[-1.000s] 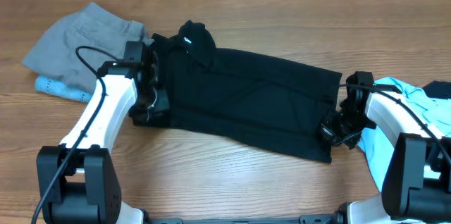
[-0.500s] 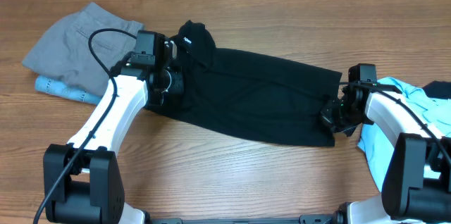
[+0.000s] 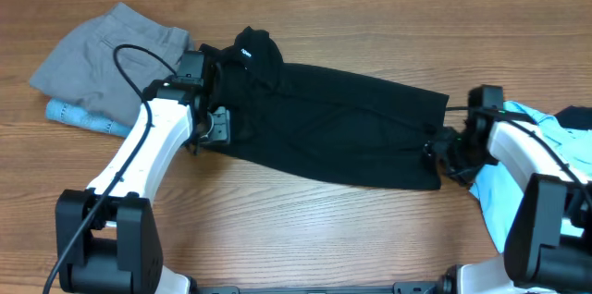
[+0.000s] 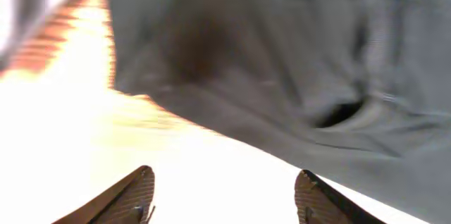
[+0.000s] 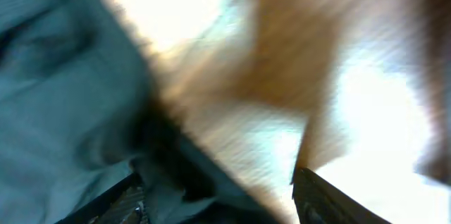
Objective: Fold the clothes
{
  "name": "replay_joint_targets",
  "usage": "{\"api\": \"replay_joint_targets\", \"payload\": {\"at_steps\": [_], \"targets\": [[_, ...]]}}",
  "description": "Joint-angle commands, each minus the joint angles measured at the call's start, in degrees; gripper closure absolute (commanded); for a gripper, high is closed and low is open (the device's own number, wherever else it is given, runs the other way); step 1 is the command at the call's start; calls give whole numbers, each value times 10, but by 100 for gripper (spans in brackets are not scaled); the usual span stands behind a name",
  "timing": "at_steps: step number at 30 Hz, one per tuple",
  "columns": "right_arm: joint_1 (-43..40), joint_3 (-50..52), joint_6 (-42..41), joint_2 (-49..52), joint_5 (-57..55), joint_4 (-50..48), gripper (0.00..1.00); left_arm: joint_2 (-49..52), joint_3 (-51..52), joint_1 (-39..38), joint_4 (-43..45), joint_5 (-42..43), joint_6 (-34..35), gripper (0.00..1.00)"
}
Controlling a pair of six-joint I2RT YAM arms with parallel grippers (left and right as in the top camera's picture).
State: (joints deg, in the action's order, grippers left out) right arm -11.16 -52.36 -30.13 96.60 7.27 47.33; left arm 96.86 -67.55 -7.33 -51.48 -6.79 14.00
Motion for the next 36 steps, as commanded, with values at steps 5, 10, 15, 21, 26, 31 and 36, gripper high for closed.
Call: {"api": "replay_joint_targets", "payload": {"at_steps": [5,10,15,21,26,31,36], "targets": [[-58,1,74,-13,134,5,40,0,41,60,44,-13,-6,25],[-40,3,90,-13,146,-14,42,13,75,68,101,42,-31,23],[-21,6,98,-13,150,11,48,29,77,68,127,63,-50,28],[17,14,107,-13,149,11,67,67,77,68,136,84,-55,57],[25,13,112,-13,149,12,89,101,77,68,127,95,-62,85],[3,-9,110,-14,94,42,77,103,77,70,123,109,-68,96],[-25,-25,105,-14,111,66,78,94,76,70,110,117,-68,96]]}}
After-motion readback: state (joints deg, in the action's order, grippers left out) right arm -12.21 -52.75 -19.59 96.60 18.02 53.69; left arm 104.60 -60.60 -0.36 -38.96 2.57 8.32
